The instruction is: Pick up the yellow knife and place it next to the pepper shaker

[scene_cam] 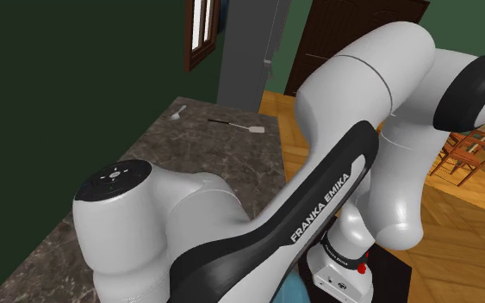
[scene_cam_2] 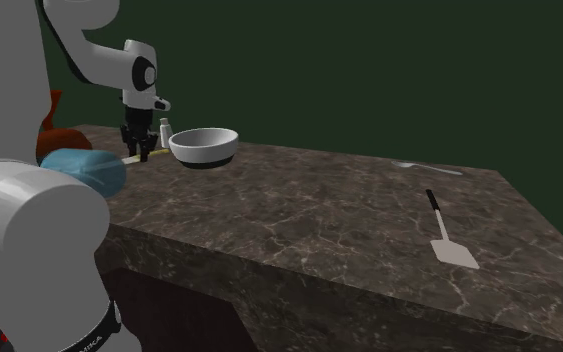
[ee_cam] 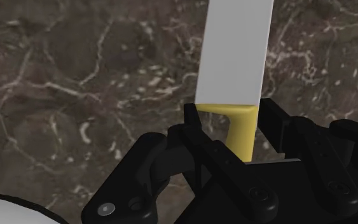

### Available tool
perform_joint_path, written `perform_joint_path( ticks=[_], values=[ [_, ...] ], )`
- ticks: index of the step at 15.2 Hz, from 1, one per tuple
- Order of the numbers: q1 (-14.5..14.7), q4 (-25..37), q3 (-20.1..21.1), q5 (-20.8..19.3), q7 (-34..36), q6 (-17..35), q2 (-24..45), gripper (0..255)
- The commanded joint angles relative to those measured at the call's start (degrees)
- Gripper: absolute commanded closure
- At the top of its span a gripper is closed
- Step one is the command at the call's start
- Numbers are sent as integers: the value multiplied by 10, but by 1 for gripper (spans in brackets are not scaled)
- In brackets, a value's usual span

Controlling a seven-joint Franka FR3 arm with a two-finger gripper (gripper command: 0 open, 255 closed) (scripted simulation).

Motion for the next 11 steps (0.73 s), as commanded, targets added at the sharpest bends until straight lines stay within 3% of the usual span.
perform_joint_path(
  ticks=[1,4,5,11],
  values=[
    [0,-1,0,0,-1,1,0,255],
    [0,-1,0,0,-1,1,0,255],
    [0,-1,0,0,-1,1,0,0],
    [-4,8,0,5,-4,-17,-10,0]
  ],
)
